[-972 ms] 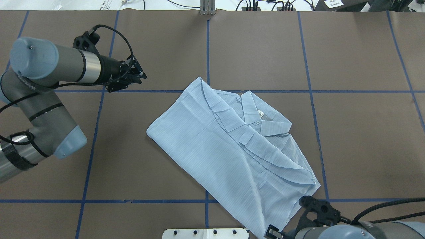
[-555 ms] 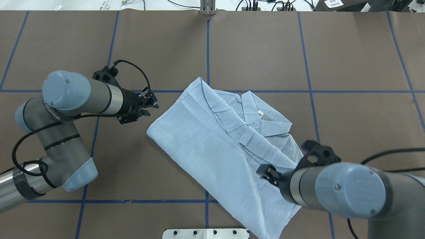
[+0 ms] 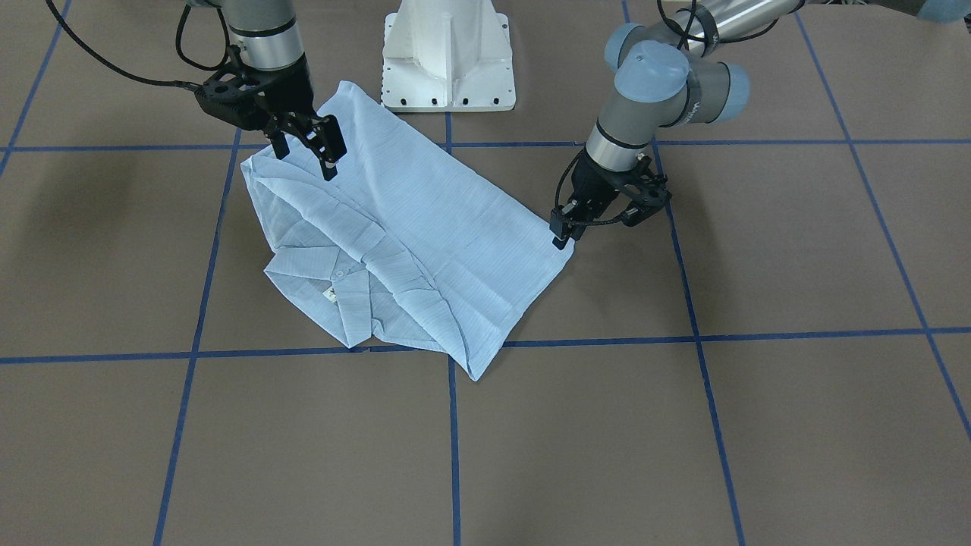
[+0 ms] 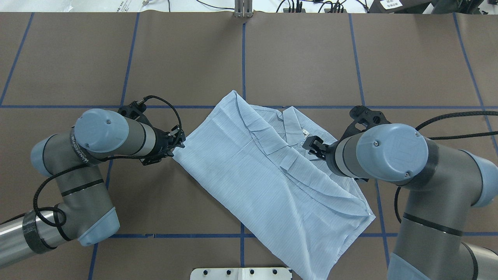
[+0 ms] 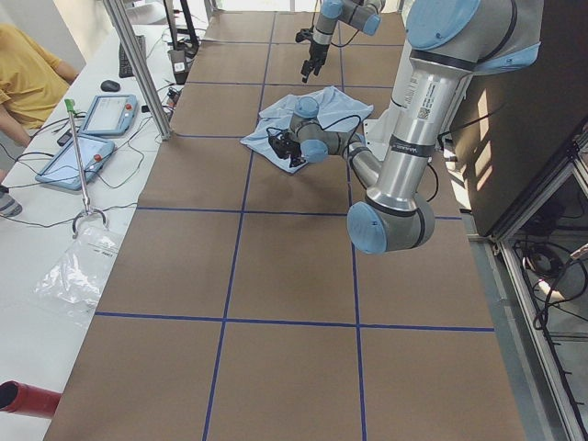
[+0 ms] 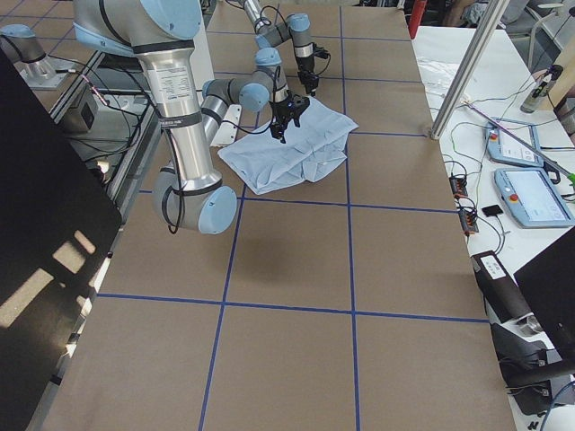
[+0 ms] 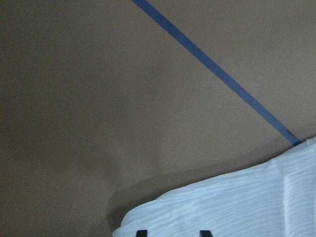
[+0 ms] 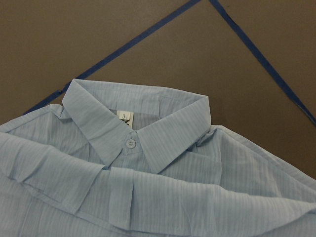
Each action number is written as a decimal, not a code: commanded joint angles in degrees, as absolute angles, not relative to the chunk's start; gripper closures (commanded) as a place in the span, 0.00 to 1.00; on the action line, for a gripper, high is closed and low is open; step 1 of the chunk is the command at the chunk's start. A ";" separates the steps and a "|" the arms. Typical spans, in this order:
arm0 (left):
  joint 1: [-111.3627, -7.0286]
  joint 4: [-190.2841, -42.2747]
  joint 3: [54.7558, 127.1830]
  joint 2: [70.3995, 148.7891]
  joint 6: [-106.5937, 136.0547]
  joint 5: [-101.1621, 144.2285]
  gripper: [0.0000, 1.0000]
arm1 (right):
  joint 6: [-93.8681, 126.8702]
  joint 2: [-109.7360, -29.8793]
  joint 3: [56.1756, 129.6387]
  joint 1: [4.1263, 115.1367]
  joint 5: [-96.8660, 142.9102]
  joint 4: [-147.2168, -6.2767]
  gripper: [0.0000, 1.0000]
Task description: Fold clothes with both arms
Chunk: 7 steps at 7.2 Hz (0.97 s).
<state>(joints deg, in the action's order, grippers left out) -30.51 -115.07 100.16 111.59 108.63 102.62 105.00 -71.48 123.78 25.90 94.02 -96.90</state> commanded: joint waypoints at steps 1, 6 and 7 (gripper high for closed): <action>-29.88 -114.87 99.93 110.92 108.72 102.48 0.49 | 104.33 -71.28 122.08 26.37 93.96 -96.86 0.00; -27.25 -114.87 98.52 111.71 110.21 100.99 0.88 | 104.41 -71.19 121.02 26.28 94.04 -96.86 0.00; -27.33 -114.96 98.26 111.62 110.30 100.90 1.00 | 104.41 -71.28 120.94 26.28 93.96 -96.86 0.00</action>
<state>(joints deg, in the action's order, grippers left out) -27.31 -114.89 98.49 111.63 109.99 100.98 104.41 -71.24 121.01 26.29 94.02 -96.86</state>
